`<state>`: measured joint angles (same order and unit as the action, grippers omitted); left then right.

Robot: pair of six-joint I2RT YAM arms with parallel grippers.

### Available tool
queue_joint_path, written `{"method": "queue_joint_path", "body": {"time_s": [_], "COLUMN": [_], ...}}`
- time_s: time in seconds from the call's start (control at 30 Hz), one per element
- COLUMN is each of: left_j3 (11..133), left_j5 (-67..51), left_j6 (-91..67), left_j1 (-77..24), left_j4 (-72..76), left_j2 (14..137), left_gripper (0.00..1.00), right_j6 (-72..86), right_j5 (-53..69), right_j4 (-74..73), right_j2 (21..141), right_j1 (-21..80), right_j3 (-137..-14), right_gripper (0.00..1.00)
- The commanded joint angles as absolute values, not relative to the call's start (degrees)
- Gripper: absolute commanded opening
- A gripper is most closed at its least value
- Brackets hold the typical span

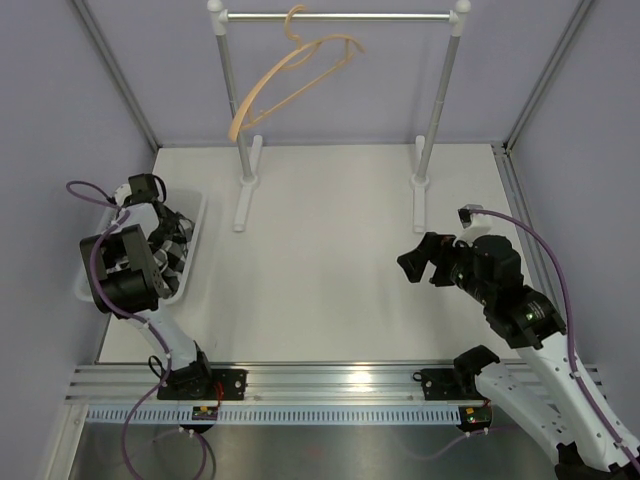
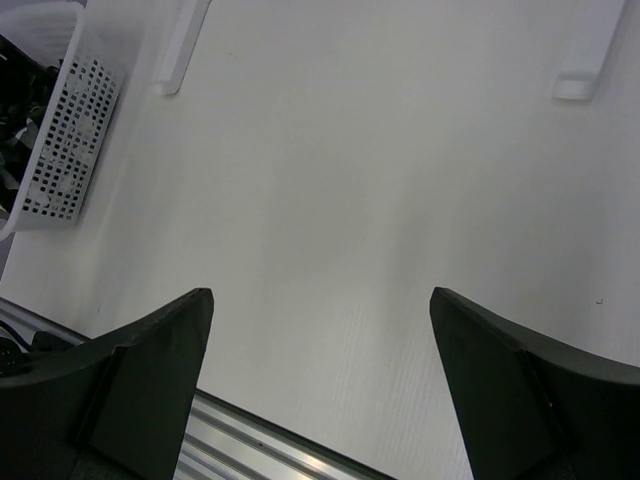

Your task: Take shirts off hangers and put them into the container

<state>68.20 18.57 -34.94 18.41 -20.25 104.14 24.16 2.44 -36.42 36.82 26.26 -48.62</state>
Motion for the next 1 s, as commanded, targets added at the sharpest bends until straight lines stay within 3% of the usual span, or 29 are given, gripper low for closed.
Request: {"method": "queue_joint_path", "body": {"time_s": [0.0, 0.17, 0.57, 0.77, 0.97], "left_j3": [68.1, 69.8, 70.1, 65.3, 65.3], "left_j5": [15.9, 14.2, -0.4, -3.8, -10.5], "left_j6": [-38.8, -35.3, -23.1, -19.1, -15.0], "left_j1": [18.5, 17.5, 16.2, 14.3, 11.1], "left_j4": [-21.4, -21.9, -26.4, -29.4, -35.8], "left_j2": [104.2, 97.0, 66.0, 45.7, 33.1], "left_gripper": [0.66, 0.7, 0.99, 0.99, 0.99], "right_j6": [24.2, 23.8, 19.0, 16.6, 14.7], "right_j5": [1.1, 0.3, -6.5, -13.1, -18.3], "right_j4": [-37.9, -39.5, -42.6, -45.5, -48.2], "right_j2": [35.1, 33.0, 31.9, 30.6, 27.3], "right_j1": [26.7, 26.8, 26.8, 26.8, 26.7], "right_j3": [-50.3, -50.7, -59.7, -65.1, -69.9], "right_gripper": [0.99, 0.99, 0.99, 1.0, 0.99]}}
